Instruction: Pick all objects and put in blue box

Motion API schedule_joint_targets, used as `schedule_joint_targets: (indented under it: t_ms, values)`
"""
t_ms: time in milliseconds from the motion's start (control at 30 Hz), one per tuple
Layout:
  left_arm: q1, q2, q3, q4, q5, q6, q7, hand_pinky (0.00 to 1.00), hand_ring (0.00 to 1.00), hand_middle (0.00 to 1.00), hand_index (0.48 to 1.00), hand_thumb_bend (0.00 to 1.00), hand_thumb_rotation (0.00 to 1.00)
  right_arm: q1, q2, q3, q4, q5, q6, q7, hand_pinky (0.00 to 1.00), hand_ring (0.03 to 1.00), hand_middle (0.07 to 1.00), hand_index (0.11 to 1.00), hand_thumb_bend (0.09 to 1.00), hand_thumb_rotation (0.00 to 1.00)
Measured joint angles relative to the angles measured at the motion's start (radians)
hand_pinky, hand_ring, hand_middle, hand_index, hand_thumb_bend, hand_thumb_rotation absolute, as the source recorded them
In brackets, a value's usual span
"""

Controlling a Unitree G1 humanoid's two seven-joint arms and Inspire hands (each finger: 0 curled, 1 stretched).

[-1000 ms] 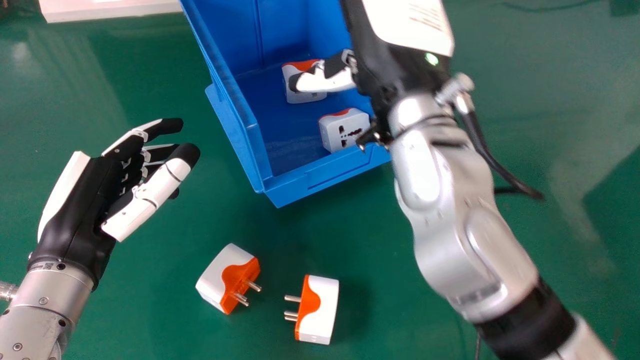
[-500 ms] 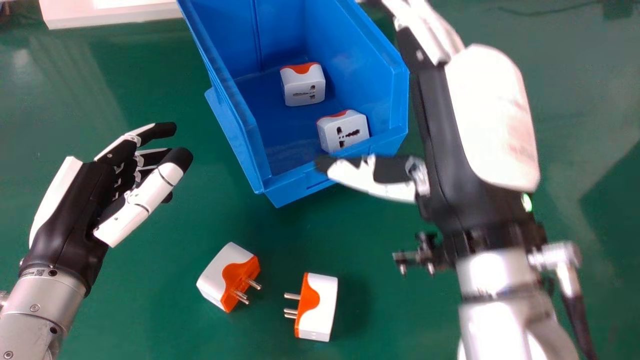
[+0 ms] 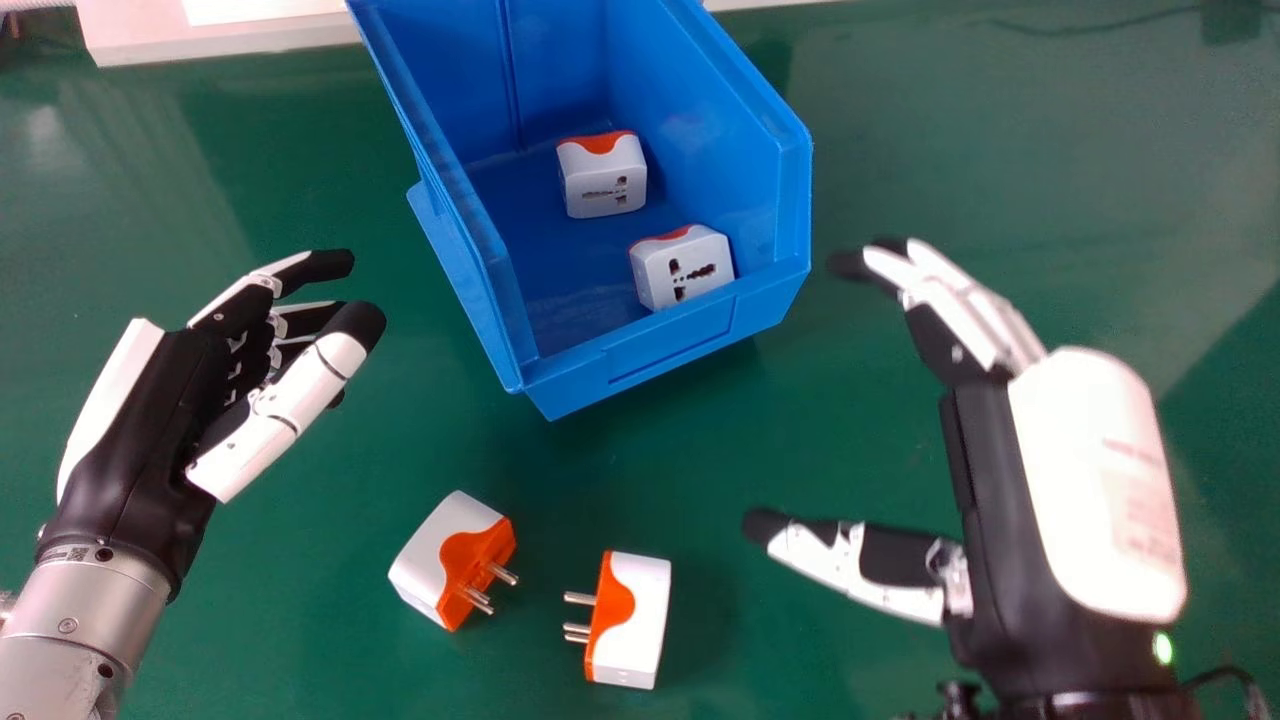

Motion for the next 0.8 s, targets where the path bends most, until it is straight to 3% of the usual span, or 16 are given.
schedule_joint_targets:
  t_ms: [167, 400, 467, 800]
  values:
    - [0.018, -0.003, 0.002, 0.0, -0.002, 0.0, 0.0, 0.67, 0.73, 0.75, 0.832, 0.65, 0.7, 0.084, -0.012, 0.011, 0.036, 0.021, -0.054, -0.002, 0.64, 0.812, 0.832, 0.779, 0.651, 0.26]
    - [0.032, -0.004, 0.004, 0.0, -0.005, -0.021, 0.0, 0.67, 0.73, 0.76, 0.832, 0.64, 0.69, 0.089, -0.013, 0.014, 0.095, 0.076, -0.096, 0.022, 0.64, 0.811, 0.833, 0.782, 0.644, 0.26]
    - [0.034, -0.005, 0.005, 0.0, -0.01, -0.021, 0.0, 0.67, 0.73, 0.76, 0.832, 0.64, 0.69, 0.087, -0.013, 0.017, 0.11, 0.077, -0.097, 0.031, 0.65, 0.81, 0.833, 0.783, 0.643, 0.27]
    - [0.036, -0.007, 0.005, 0.005, -0.01, -0.042, 0.0, 0.67, 0.73, 0.76, 0.833, 0.65, 0.7, 0.022, -0.008, 0.053, 0.22, 0.038, -0.082, 0.117, 0.69, 0.837, 0.865, 0.822, 0.641, 0.34]
